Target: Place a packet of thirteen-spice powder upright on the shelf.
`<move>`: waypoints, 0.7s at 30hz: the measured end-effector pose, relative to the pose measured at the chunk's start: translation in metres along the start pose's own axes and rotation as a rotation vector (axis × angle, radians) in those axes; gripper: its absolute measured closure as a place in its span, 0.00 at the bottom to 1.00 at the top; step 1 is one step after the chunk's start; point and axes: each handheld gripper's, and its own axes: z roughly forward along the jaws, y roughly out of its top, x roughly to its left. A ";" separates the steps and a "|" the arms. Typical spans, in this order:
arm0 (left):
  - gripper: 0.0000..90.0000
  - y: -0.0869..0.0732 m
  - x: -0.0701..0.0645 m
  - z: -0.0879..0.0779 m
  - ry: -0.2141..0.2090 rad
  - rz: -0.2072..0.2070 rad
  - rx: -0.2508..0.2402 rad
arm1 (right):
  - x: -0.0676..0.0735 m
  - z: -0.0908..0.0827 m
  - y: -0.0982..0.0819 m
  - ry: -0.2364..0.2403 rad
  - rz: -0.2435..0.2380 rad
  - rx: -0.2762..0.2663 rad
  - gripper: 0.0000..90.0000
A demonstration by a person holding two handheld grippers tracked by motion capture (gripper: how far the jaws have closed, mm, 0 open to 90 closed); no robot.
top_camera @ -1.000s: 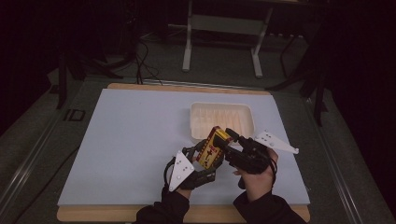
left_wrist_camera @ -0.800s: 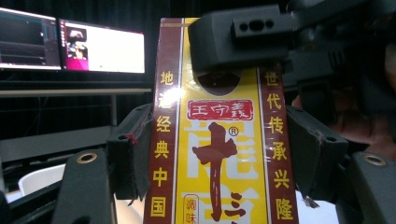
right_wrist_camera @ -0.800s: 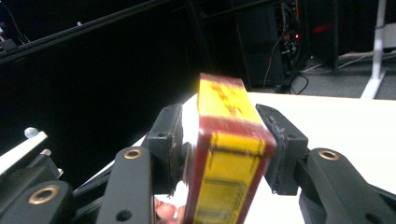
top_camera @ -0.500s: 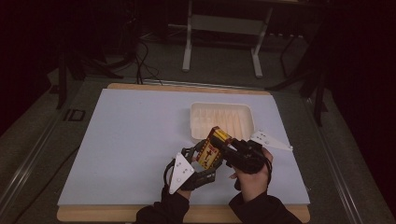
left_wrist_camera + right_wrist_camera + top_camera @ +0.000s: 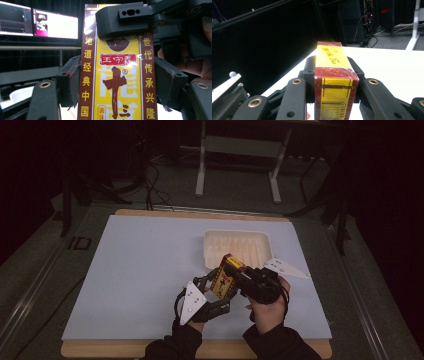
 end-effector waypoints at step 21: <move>0.17 0.019 0.008 -0.010 0.003 -0.033 0.080 | -0.010 -0.006 0.033 -0.122 -0.131 -0.082 0.76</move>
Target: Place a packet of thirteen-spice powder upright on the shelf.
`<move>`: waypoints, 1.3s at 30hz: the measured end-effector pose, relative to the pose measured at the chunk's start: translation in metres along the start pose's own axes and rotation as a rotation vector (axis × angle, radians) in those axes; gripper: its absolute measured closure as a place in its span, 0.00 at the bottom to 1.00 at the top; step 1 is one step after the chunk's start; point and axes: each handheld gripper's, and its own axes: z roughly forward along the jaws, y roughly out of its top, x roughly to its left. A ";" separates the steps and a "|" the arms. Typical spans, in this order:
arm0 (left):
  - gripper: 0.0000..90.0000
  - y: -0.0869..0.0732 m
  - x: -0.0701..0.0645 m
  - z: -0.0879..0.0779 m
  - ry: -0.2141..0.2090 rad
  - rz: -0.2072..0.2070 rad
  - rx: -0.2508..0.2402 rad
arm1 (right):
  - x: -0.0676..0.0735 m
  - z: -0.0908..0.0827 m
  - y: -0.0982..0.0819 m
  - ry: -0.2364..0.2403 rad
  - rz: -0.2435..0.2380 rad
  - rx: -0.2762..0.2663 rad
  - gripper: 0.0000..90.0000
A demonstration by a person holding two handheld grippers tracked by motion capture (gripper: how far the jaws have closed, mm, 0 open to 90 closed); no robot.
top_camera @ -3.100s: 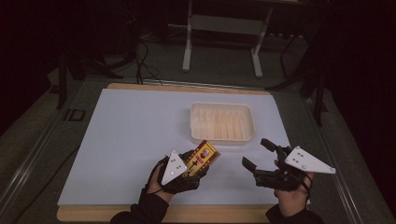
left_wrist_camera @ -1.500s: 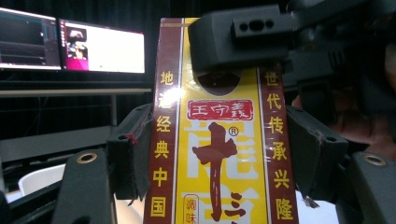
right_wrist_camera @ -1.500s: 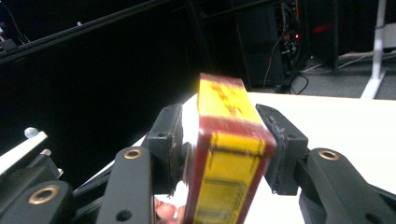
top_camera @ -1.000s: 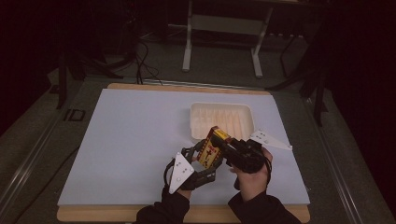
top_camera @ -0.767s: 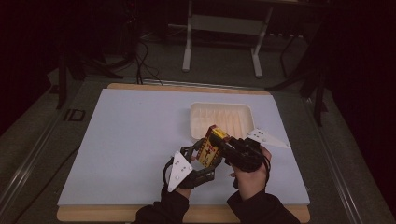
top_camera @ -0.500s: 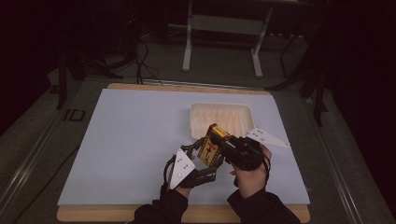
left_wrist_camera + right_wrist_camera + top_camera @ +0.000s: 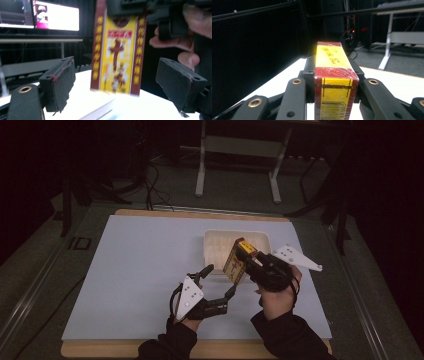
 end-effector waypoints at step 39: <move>0.03 -0.025 0.042 -0.057 0.144 -0.032 0.180 | -0.052 0.080 -0.017 -0.410 -0.108 -0.074 0.75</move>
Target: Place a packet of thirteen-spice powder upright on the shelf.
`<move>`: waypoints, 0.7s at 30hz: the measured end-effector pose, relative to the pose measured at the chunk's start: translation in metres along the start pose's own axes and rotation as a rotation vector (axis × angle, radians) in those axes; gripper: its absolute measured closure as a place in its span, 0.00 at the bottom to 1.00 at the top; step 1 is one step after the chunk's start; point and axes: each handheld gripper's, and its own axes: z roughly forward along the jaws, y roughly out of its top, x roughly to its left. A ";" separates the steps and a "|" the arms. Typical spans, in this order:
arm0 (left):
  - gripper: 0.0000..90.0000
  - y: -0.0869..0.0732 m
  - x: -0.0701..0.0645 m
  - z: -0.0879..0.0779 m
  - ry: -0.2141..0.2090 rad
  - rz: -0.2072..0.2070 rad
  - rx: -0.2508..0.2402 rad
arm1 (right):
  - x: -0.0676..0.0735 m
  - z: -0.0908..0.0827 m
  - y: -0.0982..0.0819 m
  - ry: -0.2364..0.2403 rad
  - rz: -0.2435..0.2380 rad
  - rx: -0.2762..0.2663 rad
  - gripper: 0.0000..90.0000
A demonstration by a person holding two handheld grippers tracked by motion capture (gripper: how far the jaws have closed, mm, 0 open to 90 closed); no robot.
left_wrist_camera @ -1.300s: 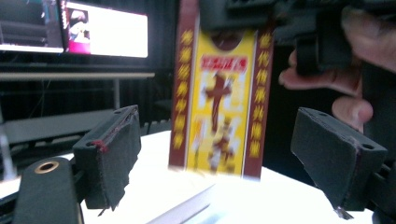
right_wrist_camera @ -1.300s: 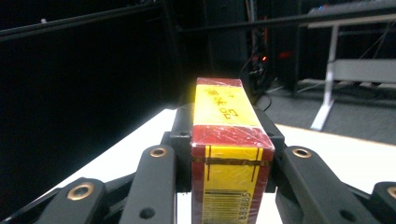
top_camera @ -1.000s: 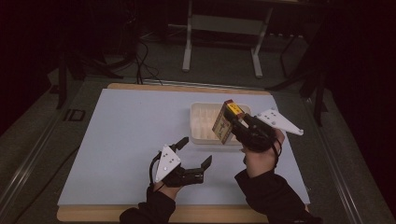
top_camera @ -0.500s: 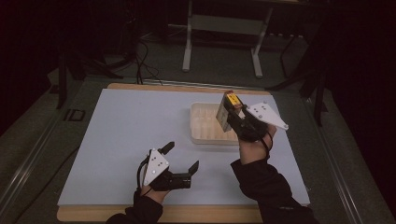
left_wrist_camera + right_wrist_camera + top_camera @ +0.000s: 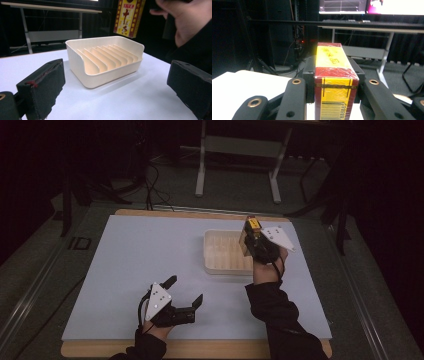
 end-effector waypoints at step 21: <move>0.02 -0.009 -0.002 0.003 0.036 0.018 -0.002 | 0.008 0.035 -0.034 -0.124 0.037 0.009 0.75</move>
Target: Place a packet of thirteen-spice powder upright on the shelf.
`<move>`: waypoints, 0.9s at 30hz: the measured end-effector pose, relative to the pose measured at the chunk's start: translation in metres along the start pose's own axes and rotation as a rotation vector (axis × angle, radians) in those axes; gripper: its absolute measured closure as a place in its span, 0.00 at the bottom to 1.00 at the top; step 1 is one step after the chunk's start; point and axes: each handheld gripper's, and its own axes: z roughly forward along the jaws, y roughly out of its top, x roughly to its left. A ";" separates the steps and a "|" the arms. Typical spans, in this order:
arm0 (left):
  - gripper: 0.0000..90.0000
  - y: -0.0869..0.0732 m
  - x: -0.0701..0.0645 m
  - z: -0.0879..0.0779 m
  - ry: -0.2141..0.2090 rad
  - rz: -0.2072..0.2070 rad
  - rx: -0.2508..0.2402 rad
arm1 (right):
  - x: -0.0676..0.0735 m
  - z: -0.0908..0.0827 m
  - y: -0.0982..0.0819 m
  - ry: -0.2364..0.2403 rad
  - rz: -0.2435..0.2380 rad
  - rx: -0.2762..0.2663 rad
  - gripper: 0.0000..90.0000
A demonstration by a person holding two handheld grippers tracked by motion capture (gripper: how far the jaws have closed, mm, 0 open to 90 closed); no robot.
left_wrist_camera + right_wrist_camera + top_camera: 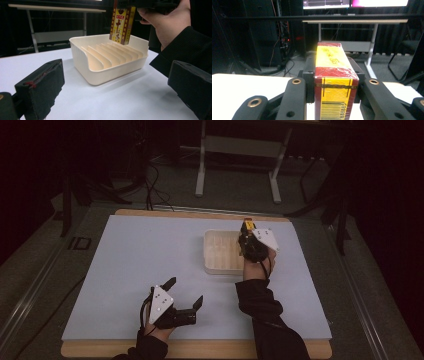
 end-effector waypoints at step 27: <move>0.02 0.000 0.001 0.000 -0.001 -0.002 0.000 | -0.005 0.008 -0.018 -0.034 0.021 0.049 0.75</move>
